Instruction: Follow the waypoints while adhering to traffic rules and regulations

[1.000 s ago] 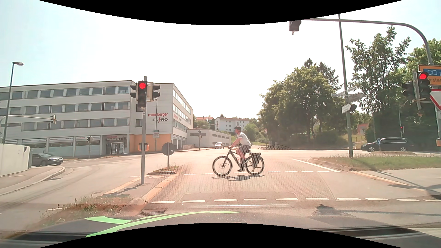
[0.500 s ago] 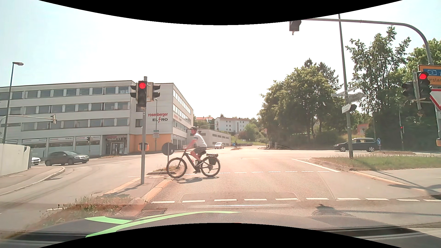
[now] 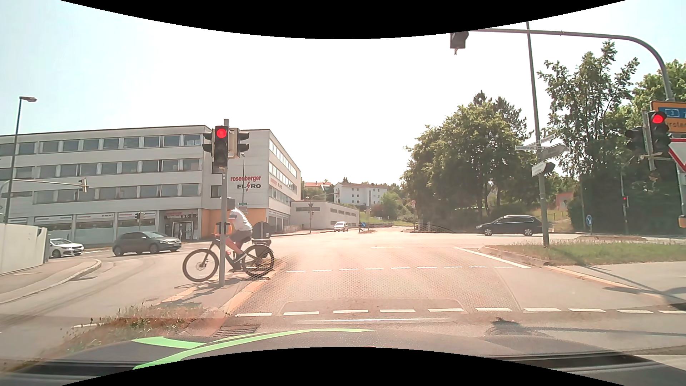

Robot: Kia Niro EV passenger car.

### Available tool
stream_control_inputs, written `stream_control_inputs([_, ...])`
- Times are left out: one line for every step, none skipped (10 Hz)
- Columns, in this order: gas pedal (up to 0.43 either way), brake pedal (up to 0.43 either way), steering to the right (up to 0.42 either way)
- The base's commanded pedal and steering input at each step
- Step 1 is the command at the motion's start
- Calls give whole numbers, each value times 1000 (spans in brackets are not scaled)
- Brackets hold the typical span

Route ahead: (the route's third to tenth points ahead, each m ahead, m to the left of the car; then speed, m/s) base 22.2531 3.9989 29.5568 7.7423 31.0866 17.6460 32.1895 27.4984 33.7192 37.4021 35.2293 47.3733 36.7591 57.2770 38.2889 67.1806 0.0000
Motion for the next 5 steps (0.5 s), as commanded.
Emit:
stream_control_inputs([0,360,-8])
stream_control_inputs([0,360,-8])
stream_control_inputs([0,360,-8])
stream_control_inputs([0,360,-8])
stream_control_inputs([0,360,-8])
